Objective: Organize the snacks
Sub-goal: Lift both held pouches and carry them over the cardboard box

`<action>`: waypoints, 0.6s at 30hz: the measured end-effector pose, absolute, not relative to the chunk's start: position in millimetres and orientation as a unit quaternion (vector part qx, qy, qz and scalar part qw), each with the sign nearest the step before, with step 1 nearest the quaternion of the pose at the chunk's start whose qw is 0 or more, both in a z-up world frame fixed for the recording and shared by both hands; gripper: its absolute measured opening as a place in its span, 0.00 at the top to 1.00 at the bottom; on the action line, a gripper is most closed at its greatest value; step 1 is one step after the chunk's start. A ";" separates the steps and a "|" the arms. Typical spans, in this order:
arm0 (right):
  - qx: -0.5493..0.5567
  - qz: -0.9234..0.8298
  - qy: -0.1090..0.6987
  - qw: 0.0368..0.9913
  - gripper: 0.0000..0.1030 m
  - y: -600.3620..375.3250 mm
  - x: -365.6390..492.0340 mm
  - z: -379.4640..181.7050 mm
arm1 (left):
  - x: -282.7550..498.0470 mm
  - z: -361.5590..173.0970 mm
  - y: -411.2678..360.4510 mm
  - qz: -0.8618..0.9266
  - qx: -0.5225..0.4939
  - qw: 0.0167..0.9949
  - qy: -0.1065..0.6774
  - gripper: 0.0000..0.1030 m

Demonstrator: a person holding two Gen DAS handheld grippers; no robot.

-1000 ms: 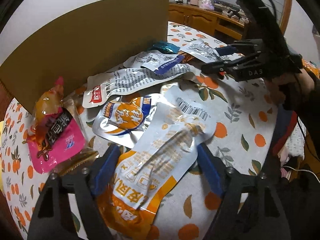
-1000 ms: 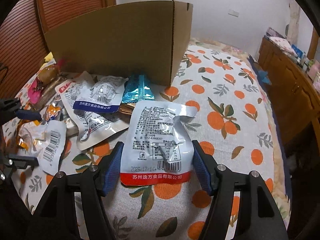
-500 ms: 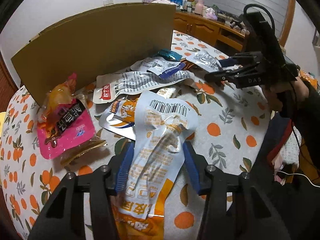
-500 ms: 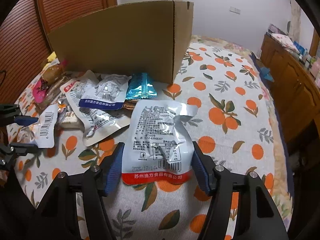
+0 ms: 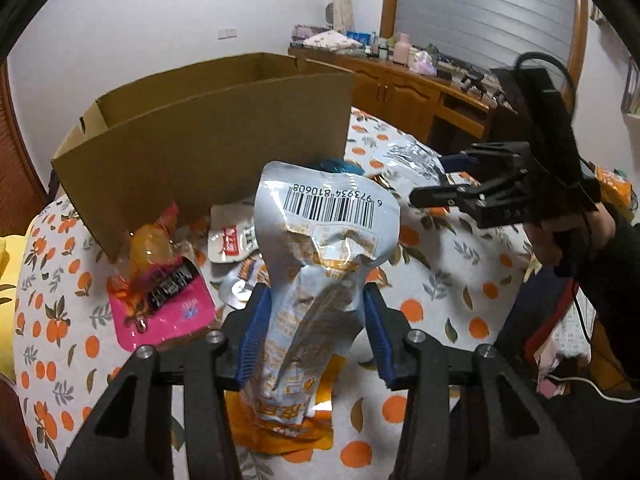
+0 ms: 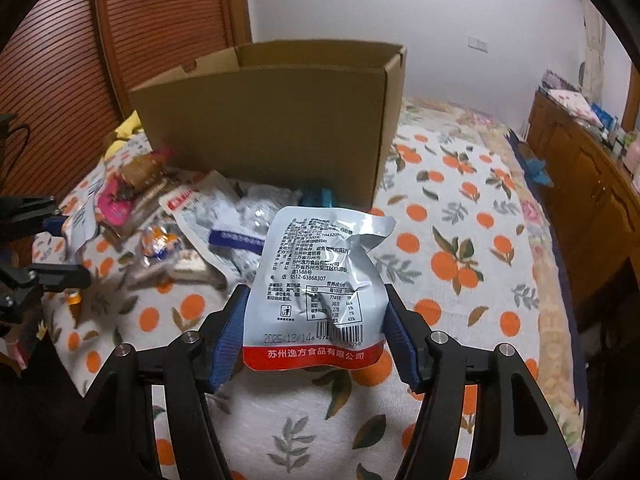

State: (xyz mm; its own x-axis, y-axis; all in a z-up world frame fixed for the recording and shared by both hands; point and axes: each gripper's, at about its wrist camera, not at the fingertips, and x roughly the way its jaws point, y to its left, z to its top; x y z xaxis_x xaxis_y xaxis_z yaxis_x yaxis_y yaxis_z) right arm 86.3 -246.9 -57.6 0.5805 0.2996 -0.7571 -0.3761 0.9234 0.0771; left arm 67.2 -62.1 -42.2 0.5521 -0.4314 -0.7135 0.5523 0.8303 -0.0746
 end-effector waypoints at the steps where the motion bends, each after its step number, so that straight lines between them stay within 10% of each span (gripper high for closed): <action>1: -0.046 0.192 0.413 0.889 0.36 -245.5 85.4 -54.6 | 68.7 -42.1 -61.9 -0.279 0.077 0.878 0.381 0.58; 18: -0.051 0.207 0.372 0.903 0.36 -227.5 81.9 -21.9 | 76.2 -5.0 -50.9 -0.274 0.042 0.901 0.335 0.62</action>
